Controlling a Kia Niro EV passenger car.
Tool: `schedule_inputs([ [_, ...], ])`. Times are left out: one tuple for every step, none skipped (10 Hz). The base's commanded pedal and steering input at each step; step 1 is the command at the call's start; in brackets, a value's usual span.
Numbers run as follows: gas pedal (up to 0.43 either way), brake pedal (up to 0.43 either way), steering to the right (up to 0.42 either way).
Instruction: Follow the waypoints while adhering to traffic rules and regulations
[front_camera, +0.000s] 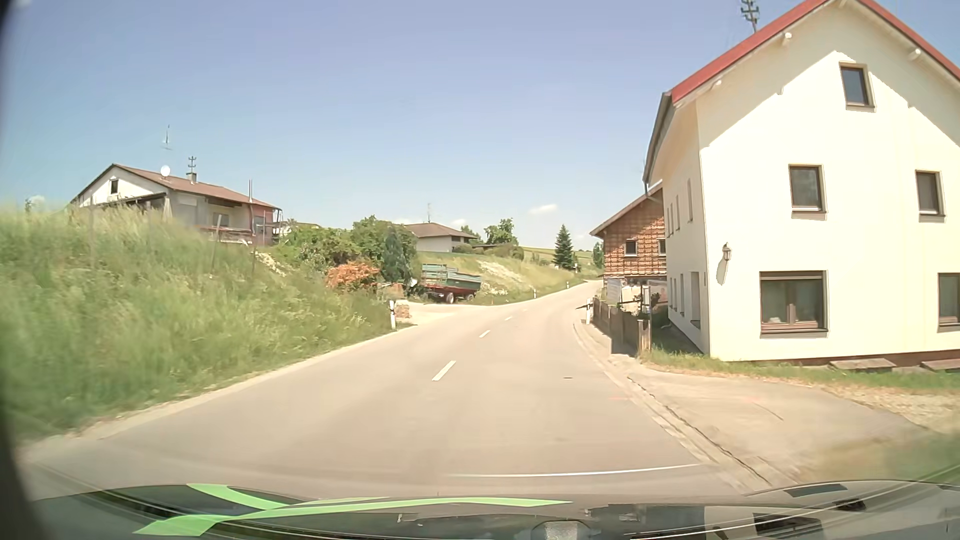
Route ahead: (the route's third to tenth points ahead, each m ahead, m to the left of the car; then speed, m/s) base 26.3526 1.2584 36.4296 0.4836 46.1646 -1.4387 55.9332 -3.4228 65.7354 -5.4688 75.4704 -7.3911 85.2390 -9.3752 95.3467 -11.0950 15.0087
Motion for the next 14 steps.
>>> schedule_inputs([
  [0.130, 0.000, 0.009],
  [0.130, 0.000, 0.009],
  [0.130, 0.000, 0.009],
  [0.130, 0.000, 0.010],
  [0.130, 0.000, 0.014],
  [0.130, 0.000, 0.016],
  [0.130, 0.000, 0.015],
  [0.138, 0.000, 0.015],
  [0.138, 0.000, 0.015],
  [0.138, 0.000, 0.015],
  [0.138, 0.000, 0.015],
  [0.138, 0.000, 0.015],
  [0.138, 0.000, 0.015],
  [0.138, 0.000, 0.016],
])
